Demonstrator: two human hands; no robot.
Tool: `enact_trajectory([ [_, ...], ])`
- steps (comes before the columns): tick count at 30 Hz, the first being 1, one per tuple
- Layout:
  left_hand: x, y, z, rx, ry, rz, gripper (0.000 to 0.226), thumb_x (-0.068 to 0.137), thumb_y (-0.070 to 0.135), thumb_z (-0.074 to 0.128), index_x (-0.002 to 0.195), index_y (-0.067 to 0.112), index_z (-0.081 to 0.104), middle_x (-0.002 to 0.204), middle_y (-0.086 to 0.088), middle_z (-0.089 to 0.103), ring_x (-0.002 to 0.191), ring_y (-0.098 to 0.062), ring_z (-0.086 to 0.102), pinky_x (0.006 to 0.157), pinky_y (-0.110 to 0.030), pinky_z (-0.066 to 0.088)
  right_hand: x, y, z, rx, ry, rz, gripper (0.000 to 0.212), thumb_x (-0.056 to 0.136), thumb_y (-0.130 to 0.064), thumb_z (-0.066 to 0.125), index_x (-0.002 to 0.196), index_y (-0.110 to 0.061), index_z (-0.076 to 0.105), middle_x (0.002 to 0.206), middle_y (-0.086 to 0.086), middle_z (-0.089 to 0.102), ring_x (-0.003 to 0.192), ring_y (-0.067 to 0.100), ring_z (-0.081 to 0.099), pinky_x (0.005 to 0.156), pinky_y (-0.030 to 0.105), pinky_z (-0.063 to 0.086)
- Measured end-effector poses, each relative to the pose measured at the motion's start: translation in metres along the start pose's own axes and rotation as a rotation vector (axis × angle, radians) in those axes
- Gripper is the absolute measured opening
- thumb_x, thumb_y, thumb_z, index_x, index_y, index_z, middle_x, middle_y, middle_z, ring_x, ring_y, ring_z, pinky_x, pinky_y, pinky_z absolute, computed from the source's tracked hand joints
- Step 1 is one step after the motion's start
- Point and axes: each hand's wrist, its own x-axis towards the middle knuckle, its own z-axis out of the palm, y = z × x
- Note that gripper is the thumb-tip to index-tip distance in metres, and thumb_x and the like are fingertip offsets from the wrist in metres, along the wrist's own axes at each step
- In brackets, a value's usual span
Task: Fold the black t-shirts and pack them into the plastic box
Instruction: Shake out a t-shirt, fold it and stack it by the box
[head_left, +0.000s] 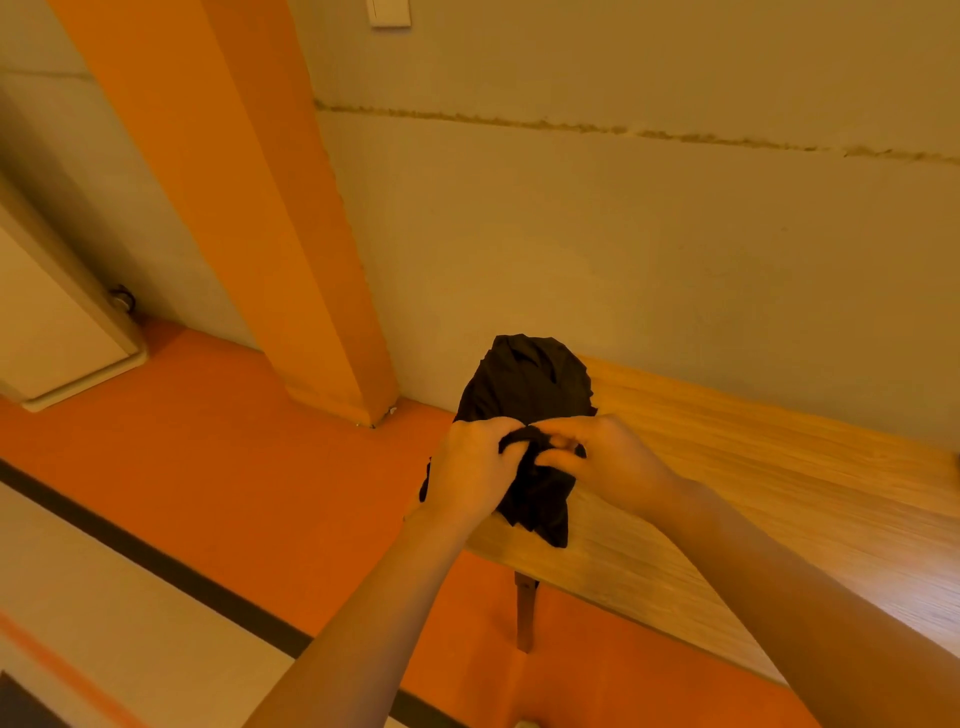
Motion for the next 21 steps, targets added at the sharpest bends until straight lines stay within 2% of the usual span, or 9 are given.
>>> enact_trajectory([
  [3, 0.000, 0.002, -0.002, -0.031, 0.051, -0.022, 0.014, 0.091, 0.020, 0.065, 0.099, 0.019, 0.075, 0.086, 0.006, 0.072, 0.073, -0.006, 0.063, 0.067, -0.023, 0.054, 0.002, 0.002, 0.004, 0.045, 0.104, 0.045, 0.020, 0.092, -0.018, 0.061, 0.110, -0.020, 0.070, 0.092, -0.005, 0.070, 0.085, 0.004, 0.062, 0.070, 0.008, 0.045],
  [6, -0.005, -0.003, -0.004, -0.075, 0.095, -0.028, 0.013, 0.089, 0.017, 0.067, 0.100, 0.017, 0.075, 0.089, 0.006, 0.073, 0.078, -0.006, 0.066, 0.071, -0.023, 0.055, -0.001, 0.004, 0.003, 0.115, 0.148, 0.058, 0.020, 0.092, -0.017, 0.062, 0.111, -0.018, 0.069, 0.087, -0.007, 0.068, 0.088, 0.007, 0.063, 0.073, 0.006, 0.045],
  [9, -0.009, -0.010, -0.004, -0.076, 0.113, -0.044, 0.013, 0.090, 0.017, 0.065, 0.101, 0.018, 0.074, 0.089, 0.007, 0.072, 0.080, -0.005, 0.066, 0.070, -0.020, 0.055, -0.002, 0.006, -0.001, 0.138, 0.207, 0.065, 0.022, 0.092, -0.013, 0.061, 0.113, -0.015, 0.068, 0.084, -0.003, 0.067, 0.090, 0.012, 0.064, 0.076, 0.004, 0.044],
  [11, -0.012, -0.017, -0.006, -0.039, 0.132, -0.059, 0.014, 0.092, 0.017, 0.063, 0.101, 0.019, 0.073, 0.086, 0.008, 0.070, 0.076, -0.004, 0.064, 0.066, -0.019, 0.054, -0.003, 0.008, -0.005, 0.169, 0.242, 0.091, 0.023, 0.092, -0.012, 0.060, 0.114, -0.015, 0.067, 0.083, -0.005, 0.066, 0.086, 0.008, 0.061, 0.074, 0.000, 0.041],
  [14, -0.017, -0.028, -0.007, 0.013, 0.146, -0.081, 0.015, 0.093, 0.018, 0.061, 0.102, 0.020, 0.073, 0.082, 0.009, 0.069, 0.072, -0.005, 0.063, 0.059, -0.020, 0.051, -0.003, 0.014, -0.008, 0.152, 0.229, 0.118, 0.024, 0.093, -0.014, 0.059, 0.116, -0.015, 0.067, 0.089, 0.001, 0.068, 0.089, 0.012, 0.062, 0.071, 0.000, 0.042],
  [18, -0.017, -0.026, -0.008, -0.010, 0.169, -0.062, 0.018, 0.093, 0.017, 0.060, 0.106, 0.019, 0.072, 0.092, 0.008, 0.069, 0.082, -0.005, 0.063, 0.066, -0.014, 0.049, 0.002, 0.015, -0.012, 0.063, 0.183, 0.139, 0.025, 0.094, -0.016, 0.059, 0.117, -0.019, 0.065, 0.083, -0.002, 0.065, 0.090, 0.015, 0.064, 0.080, 0.018, 0.051],
  [21, -0.011, -0.018, -0.009, -0.067, 0.166, 0.000, 0.019, 0.094, 0.016, 0.061, 0.109, 0.017, 0.071, 0.101, 0.007, 0.069, 0.088, -0.001, 0.060, 0.072, -0.007, 0.045, 0.003, 0.005, -0.010, 0.118, 0.061, 0.063, 0.043, 0.089, -0.020, 0.065, 0.130, -0.026, 0.054, 0.077, -0.012, 0.062, 0.083, 0.002, 0.062, 0.079, 0.004, 0.044],
])
